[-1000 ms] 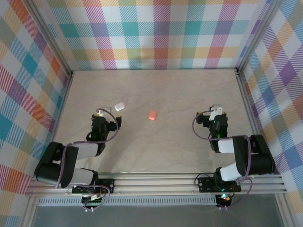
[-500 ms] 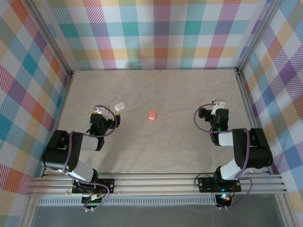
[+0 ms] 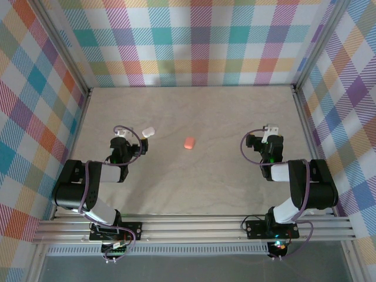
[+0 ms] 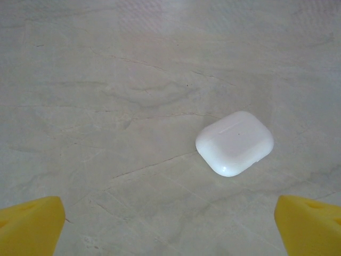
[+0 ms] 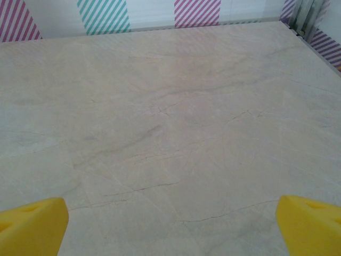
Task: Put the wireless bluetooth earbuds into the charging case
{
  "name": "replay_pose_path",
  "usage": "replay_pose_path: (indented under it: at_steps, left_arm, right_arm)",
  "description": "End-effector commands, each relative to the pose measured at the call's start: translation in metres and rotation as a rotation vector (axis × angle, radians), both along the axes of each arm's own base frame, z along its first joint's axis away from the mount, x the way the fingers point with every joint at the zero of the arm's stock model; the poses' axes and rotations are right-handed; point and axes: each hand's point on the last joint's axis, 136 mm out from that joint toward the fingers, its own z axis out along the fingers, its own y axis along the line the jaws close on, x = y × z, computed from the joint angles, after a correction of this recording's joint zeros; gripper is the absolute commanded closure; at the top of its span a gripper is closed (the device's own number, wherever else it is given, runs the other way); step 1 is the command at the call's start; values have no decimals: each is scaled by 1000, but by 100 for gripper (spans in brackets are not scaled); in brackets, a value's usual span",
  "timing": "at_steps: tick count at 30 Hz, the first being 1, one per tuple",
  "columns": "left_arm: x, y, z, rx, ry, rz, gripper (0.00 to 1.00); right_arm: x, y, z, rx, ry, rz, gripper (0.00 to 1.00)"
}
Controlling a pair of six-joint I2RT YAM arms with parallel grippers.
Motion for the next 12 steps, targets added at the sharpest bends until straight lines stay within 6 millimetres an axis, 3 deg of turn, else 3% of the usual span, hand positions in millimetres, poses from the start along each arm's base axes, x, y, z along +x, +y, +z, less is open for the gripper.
replay_pose_path:
  at_steps: [1, 12]
  left_arm:
    - [5, 6, 3, -10, -4, 25, 0]
    - [5, 5, 3, -10, -4, 25, 0]
  right_arm:
    - [2, 0, 5, 14, -17, -1, 0]
    - [2, 1, 4, 14, -14, 3, 0]
